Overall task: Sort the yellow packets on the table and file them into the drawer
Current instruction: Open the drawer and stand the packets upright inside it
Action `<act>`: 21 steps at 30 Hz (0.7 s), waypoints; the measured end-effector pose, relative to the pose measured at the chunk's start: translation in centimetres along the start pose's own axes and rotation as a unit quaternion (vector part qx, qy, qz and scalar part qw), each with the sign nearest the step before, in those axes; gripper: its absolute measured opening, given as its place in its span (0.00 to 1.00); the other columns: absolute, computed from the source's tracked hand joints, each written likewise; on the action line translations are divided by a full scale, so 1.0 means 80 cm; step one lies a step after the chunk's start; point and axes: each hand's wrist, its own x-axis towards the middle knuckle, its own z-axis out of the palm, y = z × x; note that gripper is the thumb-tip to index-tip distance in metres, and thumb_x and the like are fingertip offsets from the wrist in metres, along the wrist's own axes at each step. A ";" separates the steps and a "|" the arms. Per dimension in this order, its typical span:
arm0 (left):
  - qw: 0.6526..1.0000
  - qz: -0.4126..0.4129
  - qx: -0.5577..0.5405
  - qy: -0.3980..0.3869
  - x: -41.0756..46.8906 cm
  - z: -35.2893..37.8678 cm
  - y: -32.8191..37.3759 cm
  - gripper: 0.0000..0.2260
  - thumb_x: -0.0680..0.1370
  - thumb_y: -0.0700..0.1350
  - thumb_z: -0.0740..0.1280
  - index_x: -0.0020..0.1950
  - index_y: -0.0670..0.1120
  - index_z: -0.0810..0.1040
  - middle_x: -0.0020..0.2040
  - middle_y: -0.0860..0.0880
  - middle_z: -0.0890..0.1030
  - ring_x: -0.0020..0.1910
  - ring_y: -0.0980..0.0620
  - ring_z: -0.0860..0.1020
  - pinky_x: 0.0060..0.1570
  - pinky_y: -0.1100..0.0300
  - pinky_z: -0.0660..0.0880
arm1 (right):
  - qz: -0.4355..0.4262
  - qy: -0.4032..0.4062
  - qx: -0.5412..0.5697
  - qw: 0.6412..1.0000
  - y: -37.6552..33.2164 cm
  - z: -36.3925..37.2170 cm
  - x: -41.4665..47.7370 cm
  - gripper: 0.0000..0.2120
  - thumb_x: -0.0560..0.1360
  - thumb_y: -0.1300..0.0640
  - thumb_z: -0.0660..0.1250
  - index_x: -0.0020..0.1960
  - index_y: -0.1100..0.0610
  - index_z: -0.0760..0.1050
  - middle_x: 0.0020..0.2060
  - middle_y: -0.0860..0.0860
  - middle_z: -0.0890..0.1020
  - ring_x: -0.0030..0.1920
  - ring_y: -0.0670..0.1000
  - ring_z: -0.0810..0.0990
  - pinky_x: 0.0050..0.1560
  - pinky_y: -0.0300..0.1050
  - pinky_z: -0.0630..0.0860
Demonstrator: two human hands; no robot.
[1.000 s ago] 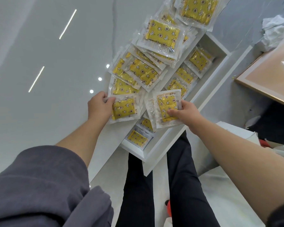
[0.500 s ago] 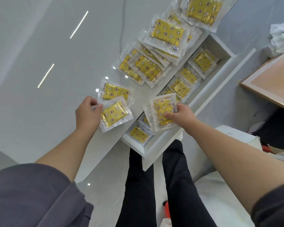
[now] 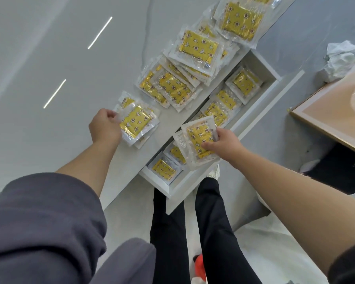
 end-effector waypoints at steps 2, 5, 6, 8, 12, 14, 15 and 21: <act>0.992 0.098 0.069 -0.038 0.008 0.004 0.011 0.08 0.79 0.36 0.61 0.53 0.44 0.78 0.50 0.47 0.79 0.47 0.49 0.74 0.45 0.61 0.67 | -0.001 0.002 -0.015 1.000 0.004 0.002 0.005 0.10 0.74 0.55 0.73 0.45 0.55 0.72 0.37 0.48 0.74 0.37 0.48 0.73 0.33 0.40 0.67; 0.976 0.168 0.130 -0.046 0.026 0.012 0.028 0.13 0.77 0.34 0.60 0.59 0.44 0.76 0.60 0.43 0.76 0.57 0.44 0.74 0.53 0.55 0.70 | 0.005 0.004 -0.027 1.000 0.008 0.005 0.011 0.10 0.74 0.54 0.73 0.46 0.55 0.72 0.39 0.49 0.76 0.38 0.47 0.74 0.34 0.42 0.68; 0.977 0.161 0.140 -0.029 0.029 0.015 0.031 0.14 0.77 0.36 0.62 0.63 0.44 0.73 0.64 0.42 0.72 0.61 0.43 0.72 0.57 0.52 0.70 | 0.009 0.004 -0.027 1.000 0.010 0.006 0.013 0.11 0.74 0.54 0.73 0.44 0.54 0.71 0.38 0.49 0.74 0.37 0.48 0.73 0.33 0.42 0.67; 0.990 0.070 0.123 0.024 0.021 0.022 0.033 0.22 0.76 0.43 0.69 0.67 0.45 0.67 0.67 0.43 0.67 0.65 0.42 0.68 0.60 0.48 0.69 | 0.016 0.006 -0.034 0.999 0.011 0.007 0.018 0.12 0.74 0.53 0.72 0.44 0.56 0.70 0.38 0.50 0.72 0.37 0.50 0.71 0.34 0.42 0.66; 0.973 -0.227 -0.041 0.012 -0.019 0.038 0.041 0.36 0.71 0.52 0.75 0.71 0.43 0.60 0.70 0.43 0.65 0.67 0.40 0.69 0.59 0.47 0.71 | 0.033 0.012 -0.023 0.999 0.009 0.009 0.028 0.15 0.73 0.51 0.73 0.54 0.58 0.73 0.46 0.52 0.78 0.43 0.52 0.76 0.40 0.46 0.74; 0.932 -0.335 -0.138 -0.005 -0.019 0.052 0.043 0.41 0.69 0.56 0.75 0.73 0.44 0.58 0.71 0.42 0.65 0.66 0.40 0.70 0.59 0.49 0.71 | 0.038 0.013 -0.033 0.999 0.009 0.009 0.034 0.11 0.73 0.51 0.73 0.48 0.52 0.72 0.42 0.47 0.73 0.40 0.49 0.72 0.37 0.42 0.69; 0.919 -0.357 -0.165 -0.028 -0.016 0.056 0.045 0.41 0.69 0.59 0.74 0.74 0.45 0.58 0.72 0.43 0.65 0.68 0.40 0.69 0.61 0.49 0.70 | 0.037 0.010 -0.039 0.999 0.009 0.008 0.038 0.12 0.73 0.50 0.73 0.43 0.50 0.68 0.38 0.46 0.70 0.38 0.49 0.69 0.35 0.41 0.66; 0.900 -0.372 -0.217 -0.061 0.000 0.063 0.057 0.28 0.72 0.57 0.74 0.63 0.41 0.70 0.53 0.49 0.74 0.51 0.51 0.74 0.37 0.63 0.73 | 0.036 0.012 -0.060 0.997 0.007 -0.001 0.055 0.25 0.73 0.48 0.73 0.64 0.61 0.71 0.48 0.50 0.73 0.50 0.53 0.73 0.51 0.50 0.73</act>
